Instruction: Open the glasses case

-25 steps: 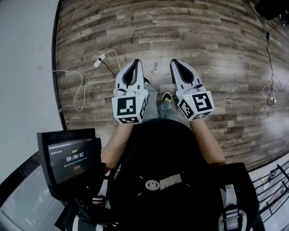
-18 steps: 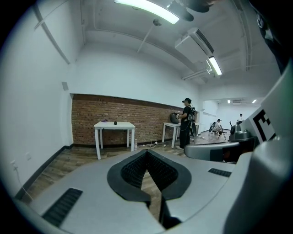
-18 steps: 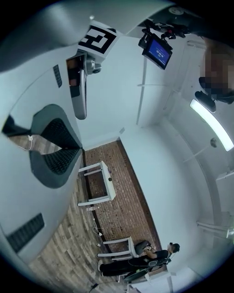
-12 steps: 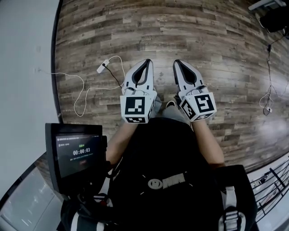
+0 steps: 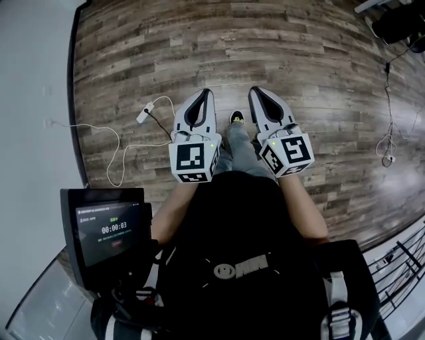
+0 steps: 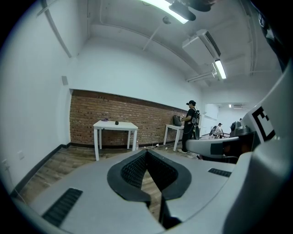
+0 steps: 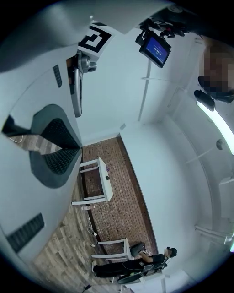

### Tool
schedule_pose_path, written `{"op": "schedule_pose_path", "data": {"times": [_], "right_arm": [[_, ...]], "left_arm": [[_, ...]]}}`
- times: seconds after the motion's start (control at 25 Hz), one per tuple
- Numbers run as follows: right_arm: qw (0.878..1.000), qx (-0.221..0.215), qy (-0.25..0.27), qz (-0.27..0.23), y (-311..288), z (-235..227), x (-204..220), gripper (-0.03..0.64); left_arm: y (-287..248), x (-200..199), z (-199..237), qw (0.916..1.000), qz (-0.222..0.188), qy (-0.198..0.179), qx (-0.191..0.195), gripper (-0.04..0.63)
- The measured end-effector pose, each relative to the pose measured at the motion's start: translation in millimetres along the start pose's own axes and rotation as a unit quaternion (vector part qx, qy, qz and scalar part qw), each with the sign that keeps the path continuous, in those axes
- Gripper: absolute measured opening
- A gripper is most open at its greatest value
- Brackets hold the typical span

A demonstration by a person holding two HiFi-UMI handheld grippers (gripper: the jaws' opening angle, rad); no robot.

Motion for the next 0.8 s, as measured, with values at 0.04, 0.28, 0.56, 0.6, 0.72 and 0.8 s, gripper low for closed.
{"op": "schedule_pose_path", "data": {"times": [0.04, 0.28, 0.56, 0.6, 0.72, 0.8], "right_arm": [[1.000, -0.001, 0.000, 0.000, -5.4, -6.5, -1.1, 0.005], [1.000, -0.010, -0.006, -0.002, -47.2, -58.0, -14.0, 0.005], [1.000, -0.012, -0.014, -0.016, -85.6, -122.1, -41.7, 0.005], [1.000, -0.011, -0.017, -0.017, -89.1, -127.1, -44.0, 0.005], [1.000, -0.011, -0.021, -0.019, -102.8, -138.3, -48.2, 0.005], [0.999, -0.009, -0.025, -0.020, -113.4, -143.5, -49.3, 0.005]], "left_arm": [[-8.2, -1.2, 0.1, 1.0000, 0.000, 0.000, -0.002, -0.002], [-71.8, -13.9, 2.1, 0.9999, 0.005, -0.007, -0.012, -0.001], [-137.0, -47.7, 1.8, 0.9989, -0.011, -0.035, -0.029, -0.001], [-142.1, -50.7, 3.4, 0.9987, -0.012, -0.037, -0.032, 0.000], [-155.9, -56.4, 12.2, 0.9984, -0.009, -0.037, -0.042, 0.000], [-164.4, -59.3, 19.3, 0.9982, -0.010, -0.038, -0.045, 0.000]]}}
Point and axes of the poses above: the fingertips, and each gripper's own axes: y backward along the fingers, z to its left, x out of its underside, the point moved 7 cm from there along y, backward along the fingers, and after that the axes turned 5 degrees about -z, right-handed, at the moved point
